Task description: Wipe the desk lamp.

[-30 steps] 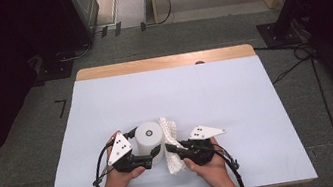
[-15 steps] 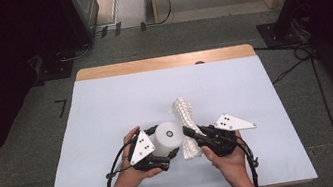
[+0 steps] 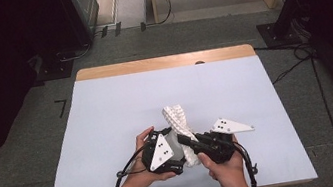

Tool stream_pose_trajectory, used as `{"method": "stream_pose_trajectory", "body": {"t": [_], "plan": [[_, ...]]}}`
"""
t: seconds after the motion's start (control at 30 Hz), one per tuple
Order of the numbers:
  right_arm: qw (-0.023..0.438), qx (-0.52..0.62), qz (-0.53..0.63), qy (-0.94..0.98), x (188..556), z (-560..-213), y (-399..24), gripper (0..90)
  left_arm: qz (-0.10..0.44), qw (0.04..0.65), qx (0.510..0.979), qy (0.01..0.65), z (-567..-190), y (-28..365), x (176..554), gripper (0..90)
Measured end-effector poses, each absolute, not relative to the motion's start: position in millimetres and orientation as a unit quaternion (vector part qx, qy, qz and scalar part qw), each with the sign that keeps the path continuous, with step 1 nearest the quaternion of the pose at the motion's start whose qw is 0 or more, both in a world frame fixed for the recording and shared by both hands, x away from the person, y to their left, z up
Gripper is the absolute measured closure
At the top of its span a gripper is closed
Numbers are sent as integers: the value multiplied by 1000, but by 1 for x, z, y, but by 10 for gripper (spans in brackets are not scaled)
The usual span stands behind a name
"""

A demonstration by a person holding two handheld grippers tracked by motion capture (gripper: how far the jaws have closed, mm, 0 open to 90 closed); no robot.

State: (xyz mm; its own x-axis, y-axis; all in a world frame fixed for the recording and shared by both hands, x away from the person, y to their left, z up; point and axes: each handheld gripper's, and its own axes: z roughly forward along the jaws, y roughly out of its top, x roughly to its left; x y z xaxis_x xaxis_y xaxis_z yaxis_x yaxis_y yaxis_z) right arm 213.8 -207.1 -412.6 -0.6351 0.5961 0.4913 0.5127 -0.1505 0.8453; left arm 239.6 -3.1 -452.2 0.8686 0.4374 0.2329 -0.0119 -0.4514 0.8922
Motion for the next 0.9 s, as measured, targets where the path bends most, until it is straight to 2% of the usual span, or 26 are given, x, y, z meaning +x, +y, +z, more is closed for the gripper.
{"method": "stream_pose_trajectory", "body": {"t": [0.07,0.13,0.17,0.27,0.37,0.47,0.7,0.9], "plan": [[18,427,634,645,214,-412,-206,792,221,508,822,131,-452,-2,239,92],[24,420,636,647,215,-413,-205,793,218,510,821,132,-452,1,239,92],[34,421,632,650,215,-414,-205,793,216,514,819,135,-453,2,240,92],[101,438,602,660,221,-420,-210,793,201,521,816,148,-453,8,244,92],[132,473,586,644,228,-430,-227,793,204,528,809,162,-454,13,248,92],[147,492,582,630,232,-438,-243,792,200,538,793,204,-454,19,258,91],[211,471,563,646,226,-440,-249,786,235,566,732,297,-458,35,285,91],[220,475,550,651,226,-447,-252,786,243,549,729,329,-470,38,292,90]]}}
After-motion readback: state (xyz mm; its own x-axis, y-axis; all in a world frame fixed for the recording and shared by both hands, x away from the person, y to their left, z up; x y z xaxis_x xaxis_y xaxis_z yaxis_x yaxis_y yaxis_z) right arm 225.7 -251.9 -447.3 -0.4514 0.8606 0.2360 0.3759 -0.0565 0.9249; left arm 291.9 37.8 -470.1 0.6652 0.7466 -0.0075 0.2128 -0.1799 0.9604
